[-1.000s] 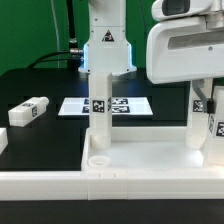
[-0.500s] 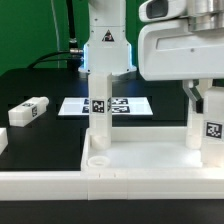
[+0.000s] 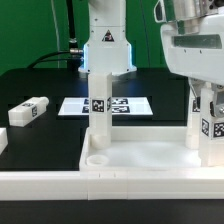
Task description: Assemble desk
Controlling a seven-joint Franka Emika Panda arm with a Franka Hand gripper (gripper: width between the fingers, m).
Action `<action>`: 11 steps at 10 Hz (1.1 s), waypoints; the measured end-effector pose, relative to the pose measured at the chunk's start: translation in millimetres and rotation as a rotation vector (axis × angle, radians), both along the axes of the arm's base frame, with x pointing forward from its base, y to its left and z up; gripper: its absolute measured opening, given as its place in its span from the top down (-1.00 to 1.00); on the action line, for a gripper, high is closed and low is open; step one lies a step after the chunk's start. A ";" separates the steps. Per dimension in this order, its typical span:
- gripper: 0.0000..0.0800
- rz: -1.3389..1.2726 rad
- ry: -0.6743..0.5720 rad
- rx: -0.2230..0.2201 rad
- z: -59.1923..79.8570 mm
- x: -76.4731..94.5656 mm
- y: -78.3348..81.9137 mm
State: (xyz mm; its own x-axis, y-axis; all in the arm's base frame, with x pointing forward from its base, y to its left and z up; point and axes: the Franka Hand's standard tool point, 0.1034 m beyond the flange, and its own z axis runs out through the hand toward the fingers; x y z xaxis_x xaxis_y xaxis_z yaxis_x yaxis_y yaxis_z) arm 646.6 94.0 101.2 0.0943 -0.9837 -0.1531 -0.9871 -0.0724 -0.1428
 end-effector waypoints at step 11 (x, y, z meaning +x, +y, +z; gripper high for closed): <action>-0.62 1.160 -0.155 -0.176 12.4 2.7 13.0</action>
Offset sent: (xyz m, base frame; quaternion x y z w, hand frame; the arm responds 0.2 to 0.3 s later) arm 0.0002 0.0358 0.0202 -0.0008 -0.0599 -0.3660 0.9287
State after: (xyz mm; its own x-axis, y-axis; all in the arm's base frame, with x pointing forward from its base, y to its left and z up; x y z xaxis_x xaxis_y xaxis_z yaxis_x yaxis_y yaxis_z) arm 649.4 107.0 113.6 0.9501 -0.3046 0.0676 -0.2918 -0.9441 -0.1536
